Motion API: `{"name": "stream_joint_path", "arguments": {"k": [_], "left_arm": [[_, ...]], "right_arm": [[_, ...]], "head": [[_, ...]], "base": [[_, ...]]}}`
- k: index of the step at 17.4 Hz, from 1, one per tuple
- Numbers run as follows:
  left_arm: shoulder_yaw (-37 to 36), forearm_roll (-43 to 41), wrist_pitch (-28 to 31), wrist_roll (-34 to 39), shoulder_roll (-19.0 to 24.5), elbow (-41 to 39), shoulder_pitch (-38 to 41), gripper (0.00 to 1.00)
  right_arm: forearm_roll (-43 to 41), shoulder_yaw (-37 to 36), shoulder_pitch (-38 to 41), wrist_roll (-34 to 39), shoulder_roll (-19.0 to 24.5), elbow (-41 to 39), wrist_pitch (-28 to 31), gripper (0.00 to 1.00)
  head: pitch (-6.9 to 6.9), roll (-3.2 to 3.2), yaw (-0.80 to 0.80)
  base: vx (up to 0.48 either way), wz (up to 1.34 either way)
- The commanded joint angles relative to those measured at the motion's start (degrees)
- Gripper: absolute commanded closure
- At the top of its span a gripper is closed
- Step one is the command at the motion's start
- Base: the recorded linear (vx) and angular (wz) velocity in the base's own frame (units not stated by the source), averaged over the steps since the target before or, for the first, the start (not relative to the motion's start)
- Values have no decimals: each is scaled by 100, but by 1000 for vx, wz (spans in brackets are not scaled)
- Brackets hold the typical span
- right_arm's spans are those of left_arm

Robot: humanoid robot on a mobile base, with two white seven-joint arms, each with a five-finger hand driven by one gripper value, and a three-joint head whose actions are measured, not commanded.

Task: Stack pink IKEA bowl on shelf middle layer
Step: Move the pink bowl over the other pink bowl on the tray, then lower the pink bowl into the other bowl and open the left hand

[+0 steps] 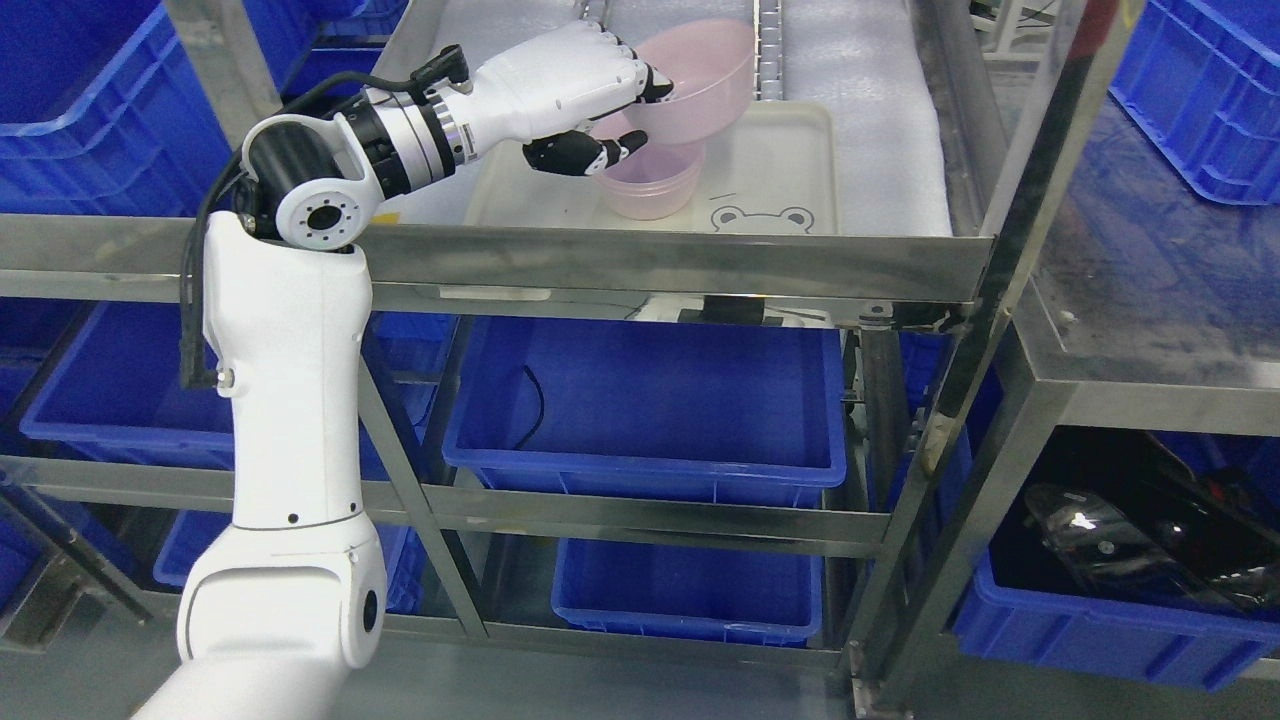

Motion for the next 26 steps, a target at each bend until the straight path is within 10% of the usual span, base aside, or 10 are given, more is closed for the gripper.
{"name": "stream_joint_path", "arguments": {"k": [1,14,26], "left_arm": [[357,-394,23,-16,872,532,8,99],[-407,-1210,23,55,-146,1306,-431,98],[-231,-1474,23,55,-86,1376,-625,92]], "right_arm": [[0,0,123,4,-100,-100,2,0],[0,0,123,4,-100,-100,2,0],[0,0,123,4,-100,-100,2,0]], "head": [[0,0,0],[0,0,0],[0,0,0]], "base": [[35,-273],[3,-14],[0,0]]}}
